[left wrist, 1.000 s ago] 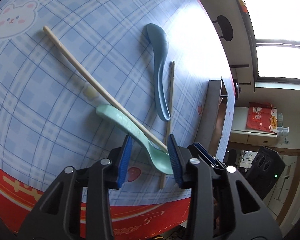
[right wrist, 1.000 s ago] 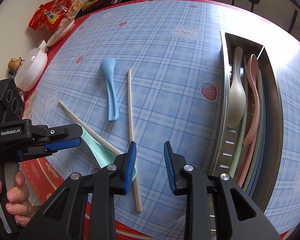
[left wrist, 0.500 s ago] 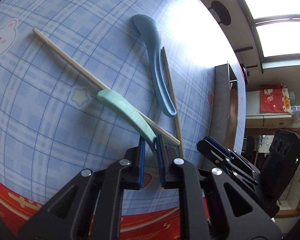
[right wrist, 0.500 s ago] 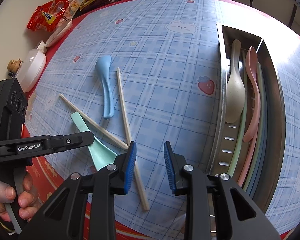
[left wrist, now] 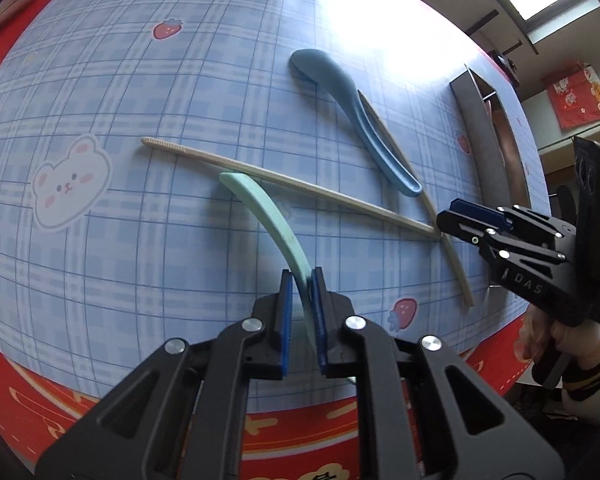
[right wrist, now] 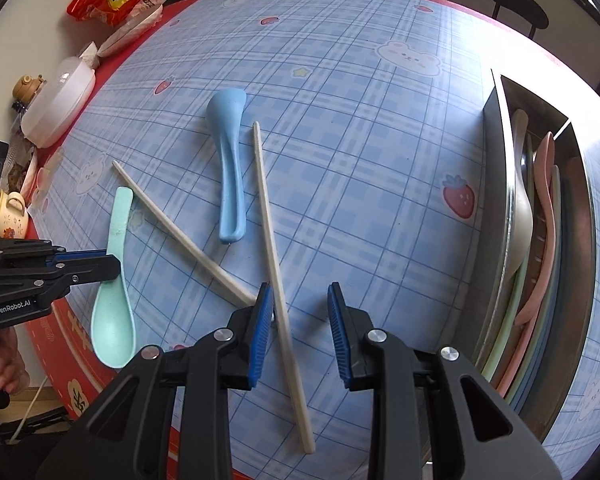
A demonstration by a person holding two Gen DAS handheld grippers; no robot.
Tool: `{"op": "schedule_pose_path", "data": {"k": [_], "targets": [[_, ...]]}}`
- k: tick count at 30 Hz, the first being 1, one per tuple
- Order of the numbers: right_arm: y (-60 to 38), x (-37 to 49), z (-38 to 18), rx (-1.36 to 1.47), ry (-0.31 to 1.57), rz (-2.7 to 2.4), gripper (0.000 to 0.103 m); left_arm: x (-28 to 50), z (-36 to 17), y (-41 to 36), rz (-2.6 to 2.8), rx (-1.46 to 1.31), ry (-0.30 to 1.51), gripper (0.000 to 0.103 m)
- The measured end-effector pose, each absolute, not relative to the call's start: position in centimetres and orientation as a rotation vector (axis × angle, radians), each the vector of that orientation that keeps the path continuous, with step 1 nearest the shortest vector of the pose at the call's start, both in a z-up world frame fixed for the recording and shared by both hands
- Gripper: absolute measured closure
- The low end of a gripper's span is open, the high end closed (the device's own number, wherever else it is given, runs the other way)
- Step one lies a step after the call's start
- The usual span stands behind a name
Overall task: Organize utensils
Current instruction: 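Grasp the mint spoon handle with the left gripper while the right grasps a beige chopstick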
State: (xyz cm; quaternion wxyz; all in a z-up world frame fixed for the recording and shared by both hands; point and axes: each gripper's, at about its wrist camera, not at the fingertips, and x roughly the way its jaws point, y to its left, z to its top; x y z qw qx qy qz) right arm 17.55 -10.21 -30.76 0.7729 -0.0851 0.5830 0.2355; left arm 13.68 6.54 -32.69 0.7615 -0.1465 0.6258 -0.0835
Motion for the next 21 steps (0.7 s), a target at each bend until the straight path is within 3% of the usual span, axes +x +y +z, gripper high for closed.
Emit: {"op": "schedule_pose_path", "data": {"k": [9, 13, 14, 15, 21], "targets": [[-7.9, 17.4, -30.8, -0.328, 1.213, 0.497, 0.074, 13.5, -33.0, 6.9, -0.175, -0.305, 1.355, 0.087], [-7.7, 17.3, -30.8, -0.358, 1.200, 0.478, 0.084, 13.4, -33.0, 6.2, -0.149, -0.262, 1.330, 0.087], [-7.9, 17.3, -30.8, -0.360, 1.204, 0.466, 0.093, 13.2, -33.0, 6.1, -0.143, -0.261, 1.321, 0.087], [-8.1, 17.2, -30.8, -0.356, 1.209, 0.456, 0.096, 13.0, -33.0, 6.2, -0.135, -0.273, 1.308, 0.088], [-10.5, 15.9, -30.9, -0.265, 1.226, 0.443, 0.097, 12.1, -33.2, 6.5, -0.120, -0.317, 1.265, 0.089]]}}
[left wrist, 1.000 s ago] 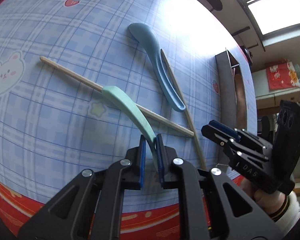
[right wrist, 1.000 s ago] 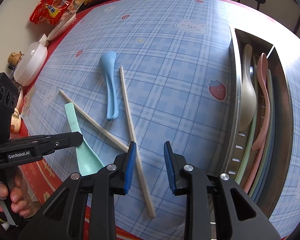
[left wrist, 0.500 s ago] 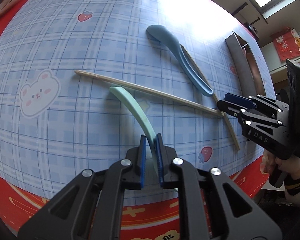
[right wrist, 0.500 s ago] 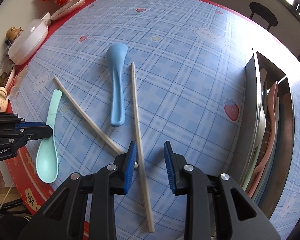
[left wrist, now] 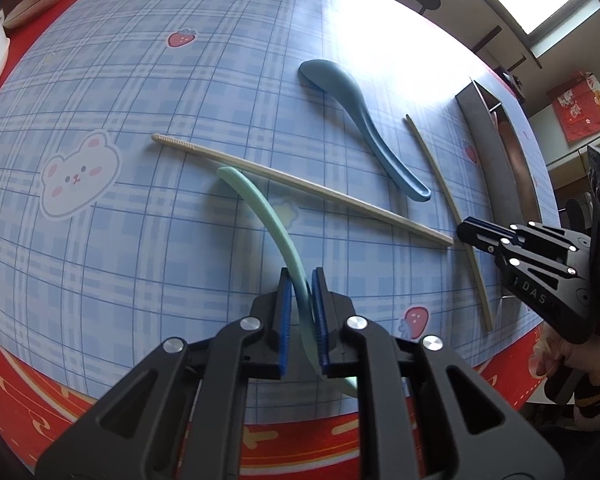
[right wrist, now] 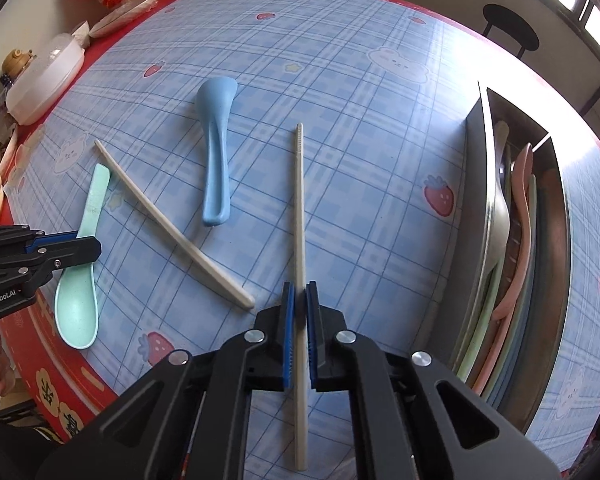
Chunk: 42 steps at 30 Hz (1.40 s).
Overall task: Organize utensils
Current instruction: 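Grasp the mint spoon handle with the left gripper while the right grasps a beige chopstick, then lift the mint spoon and beige chopstick and carry them to the holder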
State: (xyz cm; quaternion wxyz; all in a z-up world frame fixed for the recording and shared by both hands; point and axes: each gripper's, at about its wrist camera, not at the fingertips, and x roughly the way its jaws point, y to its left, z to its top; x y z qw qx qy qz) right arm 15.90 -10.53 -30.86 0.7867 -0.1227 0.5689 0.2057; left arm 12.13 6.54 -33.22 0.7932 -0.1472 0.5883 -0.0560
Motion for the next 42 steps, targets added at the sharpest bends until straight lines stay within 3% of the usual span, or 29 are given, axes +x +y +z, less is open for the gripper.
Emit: {"op": "schedule_pose_path", "data": {"k": [20, 28, 42], "targets": [[-11.2, 14.6, -30.9, -0.278, 1.178, 0.464, 0.097, 12.2, -33.3, 5.8, -0.115, -0.289, 1.258, 0.087], [-13.6, 14.8, -30.5, -0.065, 1.218, 0.482, 0.097, 12.5, -32.9, 6.4, -0.155, -0.330, 1.285, 0.092], [-19.3, 14.6, -25.5, 0.129, 1.097, 0.422, 0.097, 13.3, -27.5, 4.4, -0.247, -0.249, 1.218, 0.092]]}}
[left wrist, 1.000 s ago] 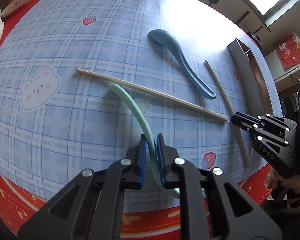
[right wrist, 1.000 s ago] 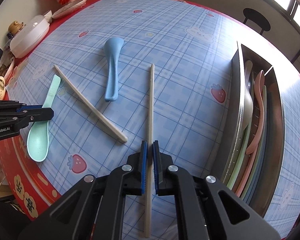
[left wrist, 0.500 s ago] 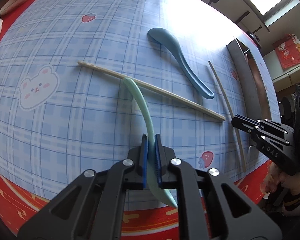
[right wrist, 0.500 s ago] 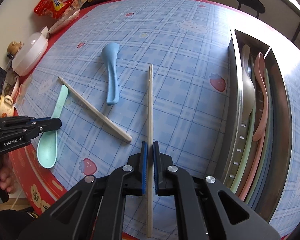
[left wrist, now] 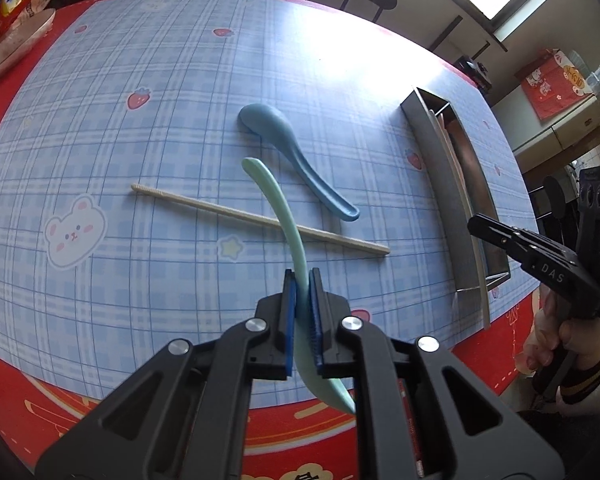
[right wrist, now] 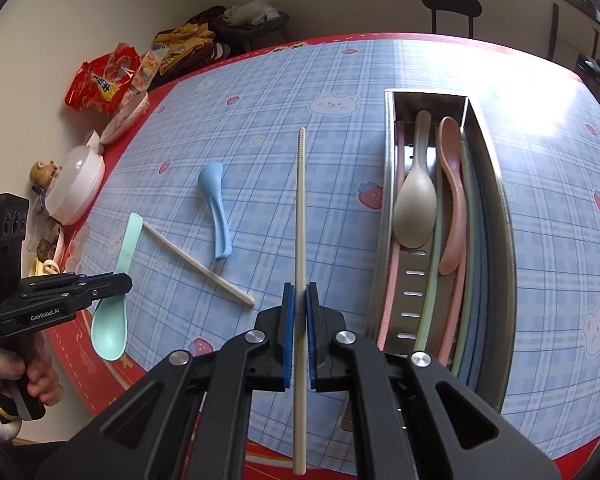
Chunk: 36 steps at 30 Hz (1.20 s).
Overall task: Organize utensils
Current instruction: 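Lift the mint spoon and beige chopstick and carry them to the holder, then lower the mint spoon and beige chopstick into the steel holder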
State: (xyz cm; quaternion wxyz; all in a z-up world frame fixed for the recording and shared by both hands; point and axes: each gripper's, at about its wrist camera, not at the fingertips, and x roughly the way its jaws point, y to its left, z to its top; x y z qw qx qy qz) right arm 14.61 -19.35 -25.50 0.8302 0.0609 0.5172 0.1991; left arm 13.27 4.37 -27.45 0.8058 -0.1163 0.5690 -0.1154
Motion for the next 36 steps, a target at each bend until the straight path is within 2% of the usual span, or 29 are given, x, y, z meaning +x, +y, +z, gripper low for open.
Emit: {"op": "schedule_pose_path", "data": {"k": [12, 23, 36], "targets": [[-25.8, 16.0, -25.5, 0.263, 1.070, 0.281, 0.097, 17.7, -24.5, -3.7, -0.419, -0.188, 1.181, 0.092], [-28.7, 17.5, -25.8, 0.268, 1.078, 0.247, 0.097, 22.5, -25.7, -14.2, -0.523, -0.173, 1.208, 0.092], [-28.8, 19.2, -27.3, 0.270, 1.113, 0.252, 0.097, 25.7, -28.5, -17.4, -0.489, -0.149, 1.282, 0.092]]}}
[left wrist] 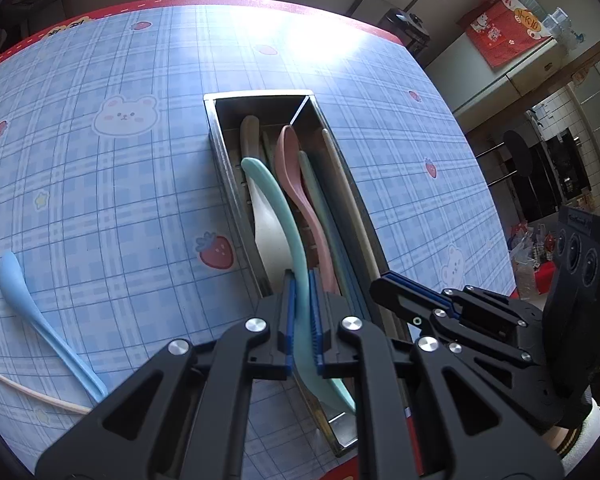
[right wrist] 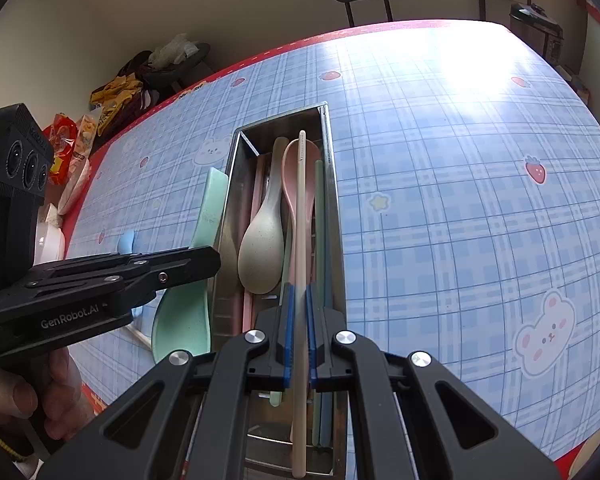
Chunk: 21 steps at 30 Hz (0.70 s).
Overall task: Organize utensils
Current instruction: 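Lower the mint spoon and beige chopstick into the steel holder, then open both grippers and withdraw them from the holder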
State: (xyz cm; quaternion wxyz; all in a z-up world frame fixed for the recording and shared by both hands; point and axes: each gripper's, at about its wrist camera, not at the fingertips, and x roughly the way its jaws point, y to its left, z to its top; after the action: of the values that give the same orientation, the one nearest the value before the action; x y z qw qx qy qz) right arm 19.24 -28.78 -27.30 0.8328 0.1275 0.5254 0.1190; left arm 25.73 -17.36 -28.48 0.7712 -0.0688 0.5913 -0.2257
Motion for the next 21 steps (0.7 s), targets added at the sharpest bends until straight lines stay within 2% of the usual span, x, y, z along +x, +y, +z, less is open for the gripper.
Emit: {"op": "schedule_pose_path", "data": {"k": [18, 21], "targets": [[-28.9, 19.8, -28.3, 0.295, 1.134, 0.233, 0.097, 26.7, -30.4, -18.6, -0.476, -0.156, 1.318, 0.092], [-29.1, 19.8, -27.9, 0.296, 1.125, 0.232, 0.096, 26.5, -29.6, -18.2, -0.485, -0.167, 1.300, 0.085]]}}
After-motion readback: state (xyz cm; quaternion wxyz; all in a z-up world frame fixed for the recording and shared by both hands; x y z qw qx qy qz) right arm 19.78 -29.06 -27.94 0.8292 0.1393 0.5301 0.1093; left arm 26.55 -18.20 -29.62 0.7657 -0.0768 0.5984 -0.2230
